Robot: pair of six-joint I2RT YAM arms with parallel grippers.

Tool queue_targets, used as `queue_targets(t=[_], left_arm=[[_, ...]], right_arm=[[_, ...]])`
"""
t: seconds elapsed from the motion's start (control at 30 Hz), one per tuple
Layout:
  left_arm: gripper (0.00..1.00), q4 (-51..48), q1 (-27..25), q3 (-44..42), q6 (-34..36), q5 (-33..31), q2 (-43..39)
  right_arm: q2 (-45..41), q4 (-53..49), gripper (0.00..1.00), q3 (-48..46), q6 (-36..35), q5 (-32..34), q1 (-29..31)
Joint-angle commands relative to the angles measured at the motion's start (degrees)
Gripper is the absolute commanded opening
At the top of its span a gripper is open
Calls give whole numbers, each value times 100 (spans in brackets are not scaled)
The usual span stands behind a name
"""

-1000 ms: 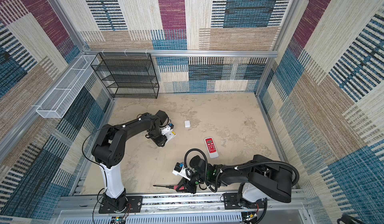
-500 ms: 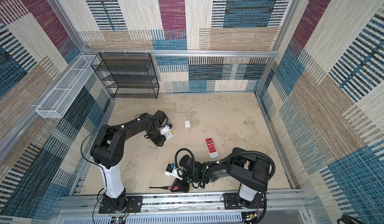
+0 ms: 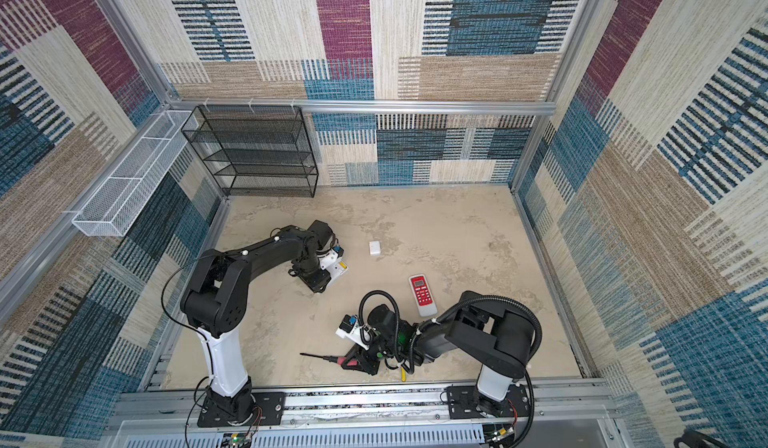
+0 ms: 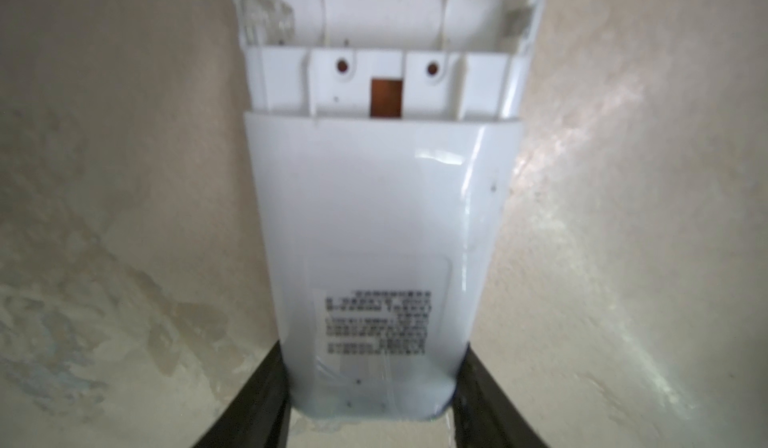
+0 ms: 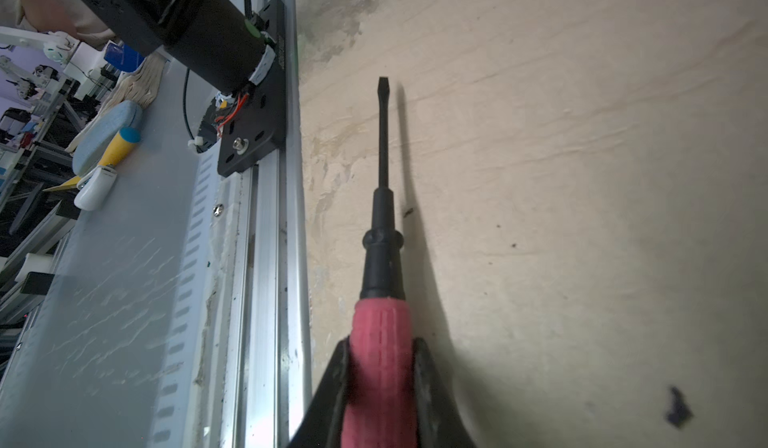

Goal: Unload the batteries from the remote control
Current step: 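Draw the screwdriver back from the remote with the right gripper while the left holds it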

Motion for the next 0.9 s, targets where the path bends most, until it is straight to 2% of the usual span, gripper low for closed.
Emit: queue_targets(t=[0.0,0.37,0.63,0.87], left_arm=[[33,-168,48,80,-197,-300,16],[35,-188,415,356,-611,-622,52],[35,-201,609,547,-844,-625,182],[35,-176,641,505,-784,-418,219]], right_arm=[[27,-717,0,54,68,579,-36],[-370,-656,0,-153,375,1056,-256],[-1290,-960,0,-488,985,1863,-391],[-1871,-1392,0,-520,1189,2133,-740]])
